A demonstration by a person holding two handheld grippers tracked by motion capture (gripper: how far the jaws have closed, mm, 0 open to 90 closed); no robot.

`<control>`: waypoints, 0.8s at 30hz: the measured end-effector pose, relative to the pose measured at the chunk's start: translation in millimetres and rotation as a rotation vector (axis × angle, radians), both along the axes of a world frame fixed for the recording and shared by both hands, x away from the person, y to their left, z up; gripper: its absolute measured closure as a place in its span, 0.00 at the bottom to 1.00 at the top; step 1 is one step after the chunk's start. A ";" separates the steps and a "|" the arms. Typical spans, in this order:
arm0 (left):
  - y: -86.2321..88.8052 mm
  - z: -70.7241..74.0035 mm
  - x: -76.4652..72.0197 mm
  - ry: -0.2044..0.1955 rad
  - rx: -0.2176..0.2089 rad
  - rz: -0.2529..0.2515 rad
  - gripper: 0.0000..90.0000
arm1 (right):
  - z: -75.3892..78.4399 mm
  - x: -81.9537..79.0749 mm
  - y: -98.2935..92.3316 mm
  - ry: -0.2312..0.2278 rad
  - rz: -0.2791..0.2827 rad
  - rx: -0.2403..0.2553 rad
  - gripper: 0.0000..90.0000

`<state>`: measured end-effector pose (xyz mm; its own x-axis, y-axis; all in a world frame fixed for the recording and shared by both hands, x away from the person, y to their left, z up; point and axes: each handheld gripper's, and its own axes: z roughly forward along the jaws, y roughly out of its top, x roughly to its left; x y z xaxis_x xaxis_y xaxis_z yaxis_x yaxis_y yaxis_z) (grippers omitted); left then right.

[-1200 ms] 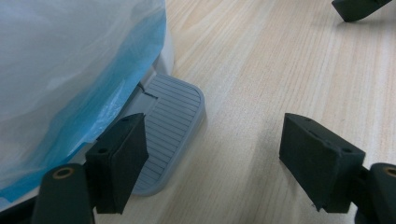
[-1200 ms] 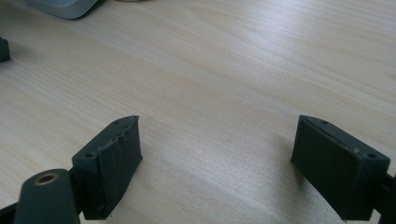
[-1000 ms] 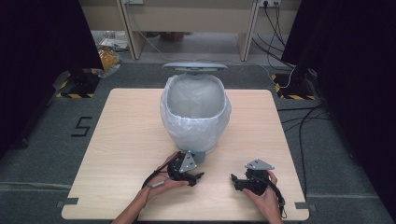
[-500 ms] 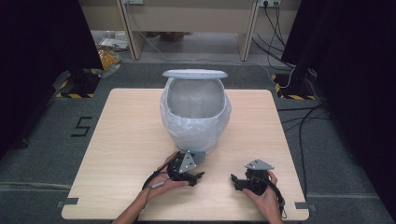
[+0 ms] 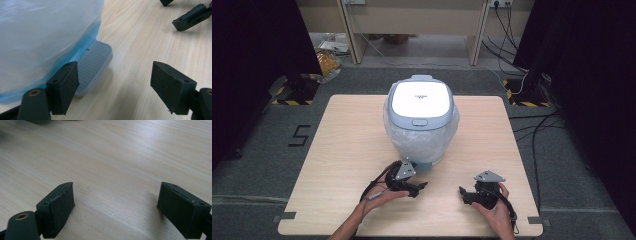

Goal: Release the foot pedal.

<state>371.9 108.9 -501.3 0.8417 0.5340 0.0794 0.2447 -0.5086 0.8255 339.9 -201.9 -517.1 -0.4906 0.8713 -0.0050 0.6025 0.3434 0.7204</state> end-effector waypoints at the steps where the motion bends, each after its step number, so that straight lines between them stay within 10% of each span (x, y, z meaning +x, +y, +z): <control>1: 3.1 1.1 -1.1 0.003 -0.003 0.005 0.25 | 0.0 0.0 0.0 0.000 0.000 0.000 0.16; 24: 67.4 -3.9 -18.9 0.062 0.000 0.130 0.23 | 0.0 0.1 -0.1 0.000 0.001 0.000 0.16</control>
<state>353.0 176.3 -505.2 0.7687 0.6389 0.0293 0.3593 -0.4692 0.8067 339.9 -201.9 -517.1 -0.4912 0.8710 -0.0051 0.6024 0.3439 0.7203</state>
